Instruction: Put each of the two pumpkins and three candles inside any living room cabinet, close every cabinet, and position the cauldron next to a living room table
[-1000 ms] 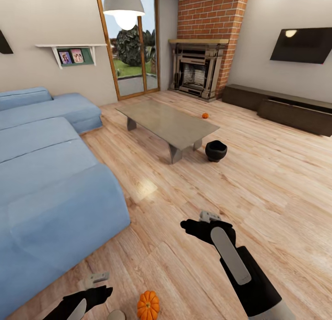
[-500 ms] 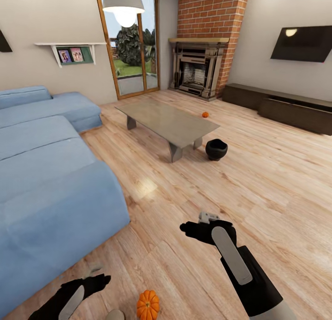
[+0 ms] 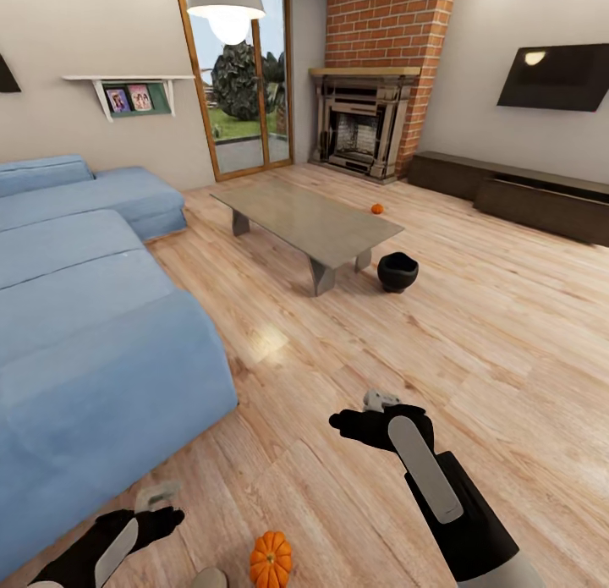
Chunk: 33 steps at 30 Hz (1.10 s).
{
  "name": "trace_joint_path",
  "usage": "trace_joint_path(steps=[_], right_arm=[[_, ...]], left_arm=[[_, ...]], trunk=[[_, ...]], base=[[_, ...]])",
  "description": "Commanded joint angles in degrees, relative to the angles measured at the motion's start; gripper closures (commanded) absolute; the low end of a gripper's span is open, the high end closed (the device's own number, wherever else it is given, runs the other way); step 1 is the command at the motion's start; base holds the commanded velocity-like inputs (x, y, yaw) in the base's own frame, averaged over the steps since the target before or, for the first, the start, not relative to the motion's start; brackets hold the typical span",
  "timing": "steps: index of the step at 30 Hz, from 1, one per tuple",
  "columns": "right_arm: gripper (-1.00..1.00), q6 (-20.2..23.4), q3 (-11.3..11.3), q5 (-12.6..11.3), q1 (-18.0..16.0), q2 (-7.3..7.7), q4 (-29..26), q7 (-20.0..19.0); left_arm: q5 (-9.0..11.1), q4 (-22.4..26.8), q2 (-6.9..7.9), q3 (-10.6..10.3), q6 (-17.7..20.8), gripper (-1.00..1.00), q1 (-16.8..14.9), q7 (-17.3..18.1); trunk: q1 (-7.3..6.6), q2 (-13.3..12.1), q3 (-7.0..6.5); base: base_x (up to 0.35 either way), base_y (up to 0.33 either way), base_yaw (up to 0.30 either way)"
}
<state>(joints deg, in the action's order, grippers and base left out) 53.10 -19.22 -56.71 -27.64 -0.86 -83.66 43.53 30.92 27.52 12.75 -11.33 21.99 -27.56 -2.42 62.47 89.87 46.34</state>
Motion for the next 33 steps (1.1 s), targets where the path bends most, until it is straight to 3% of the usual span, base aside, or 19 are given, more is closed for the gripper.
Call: trace_joint_path(steps=[1, 5, 8, 10, 14, 17, 33], right_arm=[[-1.00, 0.1, 0.0, -0.5, 0.0, -0.01, 0.0, 0.6], [-1.00, 0.1, 0.0, -0.5, 0.0, -0.02, 0.0, 0.6], [-1.00, 0.1, 0.0, -0.6, 0.0, -0.02, -0.1, 0.6], [-1.00, 0.2, 0.0, -0.6, 0.0, -0.02, 0.0, 0.6], [-1.00, 0.2, -0.1, -0.6, 0.0, -0.02, 0.0, 0.6], [-1.00, 0.1, -0.1, -0.5, 0.0, -0.18, 0.0, 0.6], [-1.00, -0.4, 0.0, -0.5, 0.0, -0.07, 0.6, 0.3]], left_arm=[[0.4, -1.7, 0.04, -0.5, -1.7, -1.00, 0.0, -0.3], [0.5, -3.9, 0.05, -0.6, -4.1, -1.00, -0.1, -0.2], [0.5, -2.5, 0.28, -0.6, -4.4, -1.00, -0.7, -0.2], [0.6, -0.2, 0.53, -0.5, -2.9, -1.00, -1.5, -0.3], [0.6, 3.9, 2.32, -0.3, 7.3, -1.00, -2.5, -0.4], [0.5, 6.8, 3.44, 0.3, 11.5, -1.00, -2.8, -0.7], [0.6, 10.3, 3.37, 0.6, 13.5, -1.00, -2.9, -0.8]], trunk=[[0.22, 0.4, 0.23], [1.10, 2.0, 0.95], [1.76, 3.2, 1.49], [2.20, 4.1, 1.85], [3.08, 5.7, 2.56], [3.74, 6.9, 3.10], [7.25, 13.3, 5.97]], base=[[0.000, 0.000, 0.000], [0.000, 0.000, 0.000], [0.000, 0.000, 0.000], [0.000, 0.000, 0.000], [0.000, 0.000, 0.000], [0.000, 0.000, 0.000], [0.000, 0.000, 0.000]])
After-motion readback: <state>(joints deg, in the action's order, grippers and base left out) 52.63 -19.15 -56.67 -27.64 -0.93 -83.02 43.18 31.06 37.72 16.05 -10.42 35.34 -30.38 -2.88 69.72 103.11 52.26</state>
